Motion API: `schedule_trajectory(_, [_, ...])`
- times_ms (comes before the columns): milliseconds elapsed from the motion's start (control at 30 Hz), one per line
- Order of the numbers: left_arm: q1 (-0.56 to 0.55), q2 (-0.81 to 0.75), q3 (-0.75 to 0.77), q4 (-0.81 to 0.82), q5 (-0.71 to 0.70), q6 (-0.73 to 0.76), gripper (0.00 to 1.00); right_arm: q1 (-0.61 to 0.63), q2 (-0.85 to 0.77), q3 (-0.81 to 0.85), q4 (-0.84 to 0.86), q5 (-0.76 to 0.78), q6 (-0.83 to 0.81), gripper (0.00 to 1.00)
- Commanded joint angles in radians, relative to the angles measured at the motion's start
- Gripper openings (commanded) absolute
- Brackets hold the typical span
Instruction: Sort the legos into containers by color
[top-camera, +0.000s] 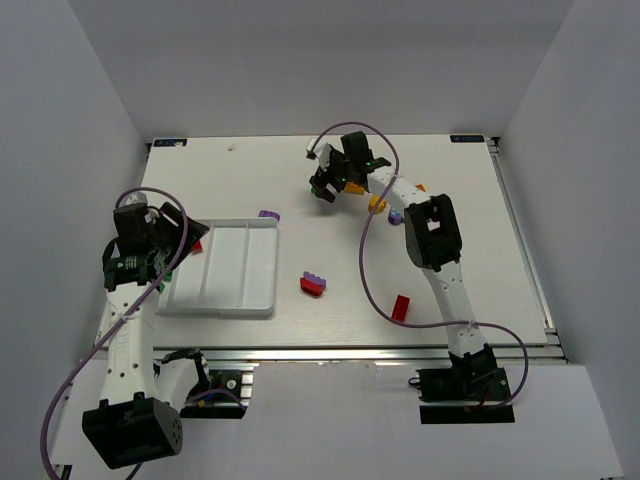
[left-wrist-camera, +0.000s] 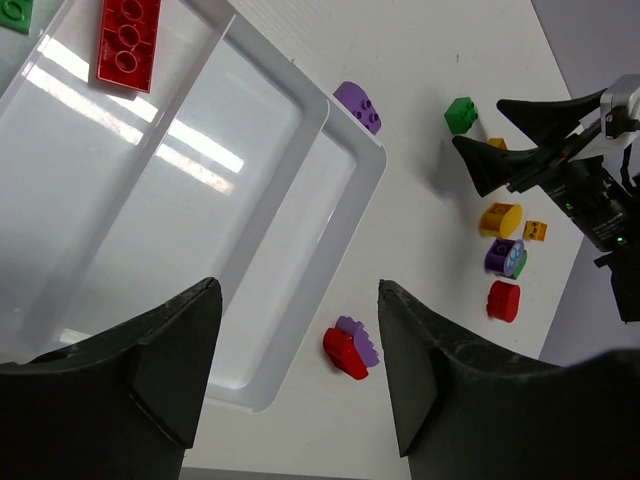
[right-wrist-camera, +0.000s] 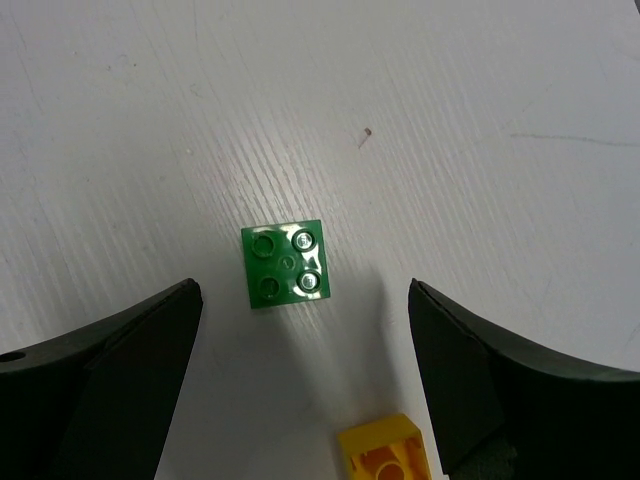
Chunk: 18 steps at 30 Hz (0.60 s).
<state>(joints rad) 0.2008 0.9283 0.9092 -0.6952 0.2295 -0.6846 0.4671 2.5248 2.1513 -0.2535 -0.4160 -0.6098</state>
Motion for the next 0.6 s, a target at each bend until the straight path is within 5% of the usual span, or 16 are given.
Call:
schedule_trajectory(0, [0.005,-0.013,0.008,0.002,0.030,-0.027,0.73,0.007,0.011,0.018,0.088,-0.037,-0.011,0.88])
schedule_trajectory(400, [0.005,-0.005,0.037,0.005,0.051,-0.069,0.73,0.007,0.078,0.056,0.080,-0.047,-0.002,0.77])
schedule_trajectory(567, [0.005,-0.011,0.042,0.008,0.067,-0.076,0.73,0.004,0.080,0.042,0.088,-0.064,0.004,0.60])
